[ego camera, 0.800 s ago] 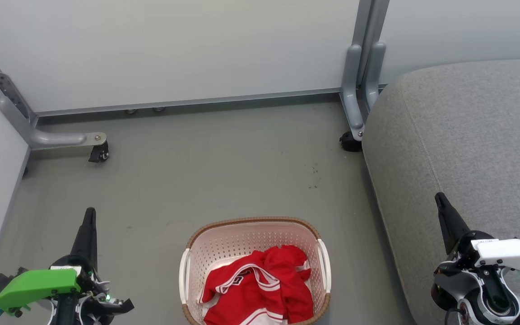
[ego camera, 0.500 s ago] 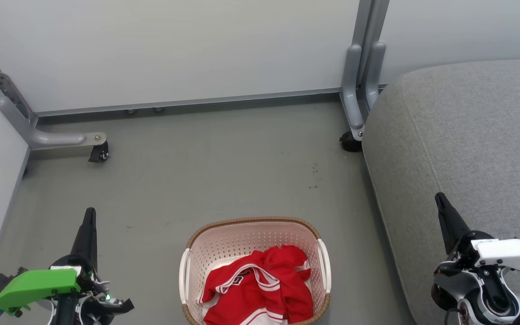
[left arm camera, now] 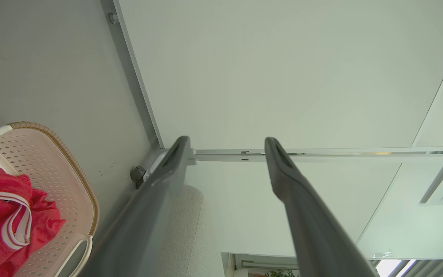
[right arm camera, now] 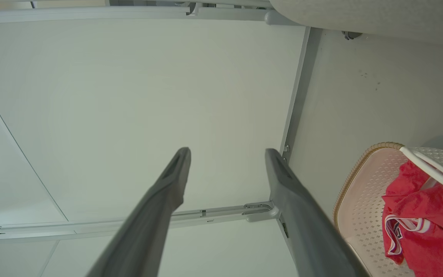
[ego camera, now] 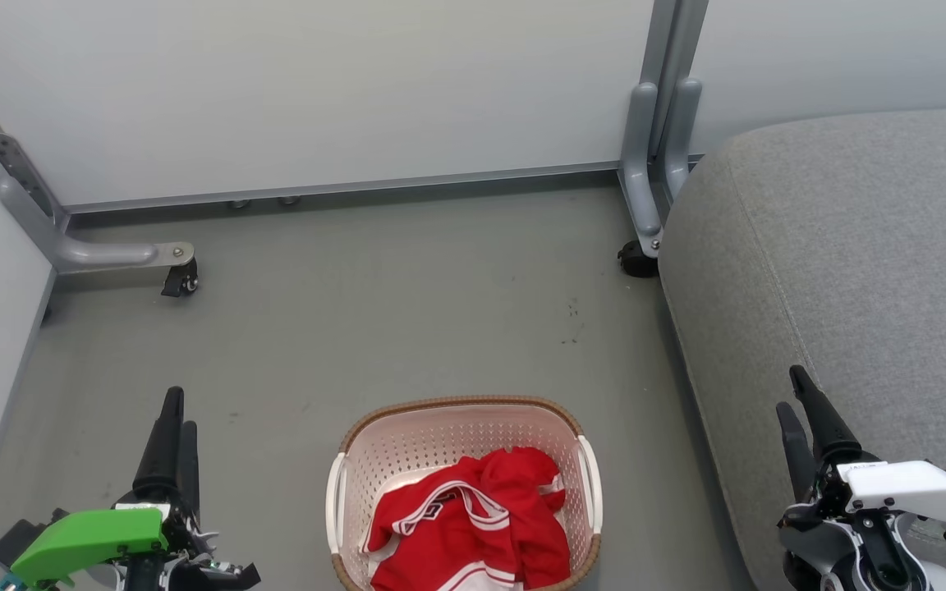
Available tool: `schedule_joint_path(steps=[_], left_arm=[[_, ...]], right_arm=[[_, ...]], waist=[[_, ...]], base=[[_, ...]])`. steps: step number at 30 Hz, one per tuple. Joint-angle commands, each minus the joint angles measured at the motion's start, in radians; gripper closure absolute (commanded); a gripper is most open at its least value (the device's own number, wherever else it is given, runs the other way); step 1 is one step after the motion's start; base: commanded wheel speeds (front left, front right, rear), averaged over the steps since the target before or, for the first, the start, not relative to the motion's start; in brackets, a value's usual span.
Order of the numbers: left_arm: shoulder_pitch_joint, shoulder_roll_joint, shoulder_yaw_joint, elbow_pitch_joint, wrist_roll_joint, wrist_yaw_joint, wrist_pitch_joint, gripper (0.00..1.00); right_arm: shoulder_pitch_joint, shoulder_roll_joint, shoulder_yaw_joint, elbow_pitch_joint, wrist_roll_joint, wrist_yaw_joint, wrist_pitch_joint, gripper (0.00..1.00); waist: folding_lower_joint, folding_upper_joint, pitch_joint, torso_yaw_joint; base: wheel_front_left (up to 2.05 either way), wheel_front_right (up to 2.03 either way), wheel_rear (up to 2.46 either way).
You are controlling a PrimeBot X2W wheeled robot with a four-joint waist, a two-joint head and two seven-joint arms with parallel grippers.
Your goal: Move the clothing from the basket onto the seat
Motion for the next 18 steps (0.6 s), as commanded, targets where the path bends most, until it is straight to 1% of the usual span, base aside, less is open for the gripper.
schedule_joint_path(steps=[1, 6, 10, 16, 18], left_arm=[[-0.009, 0.004, -0.009, -0.021, 0.025, -0.001, -0.012, 0.0], [-0.002, 0.004, -0.016, -0.035, 0.098, -0.001, -0.034, 0.0], [0.005, 0.005, -0.016, -0.053, 0.172, -0.001, -0.052, 0.0], [0.017, 0.005, -0.023, -0.086, 0.334, -0.002, -0.078, 0.0], [0.02, 0.005, -0.025, -0.099, 0.382, -0.002, -0.085, 0.0]], right_arm=[[-0.009, -0.004, 0.005, -0.024, -0.033, 0.0, -0.014, 0.0], [0.001, -0.005, 0.013, -0.038, -0.135, 0.0, -0.036, 0.0], [0.009, -0.005, 0.013, -0.055, -0.258, 0.0, -0.054, 0.0], [0.023, -0.006, 0.031, -0.098, -0.415, 0.0, -0.08, 0.0], [0.028, -0.006, 0.033, -0.106, -0.451, 0.0, -0.087, 0.0]], waist=[[0.0, 0.0, -0.001, 0.0], [0.0, 0.0, -0.003, 0.0], [0.0, 0.0, -0.006, 0.0], [0.0, 0.0, -0.012, 0.0], [0.0, 0.0, -0.013, 0.0]], base=[[0.0, 0.0, 0.0], [0.0, 0.0, 0.0], [0.0, 0.0, 0.0], [0.0, 0.0, 0.0], [0.0, 0.0, 0.0]])
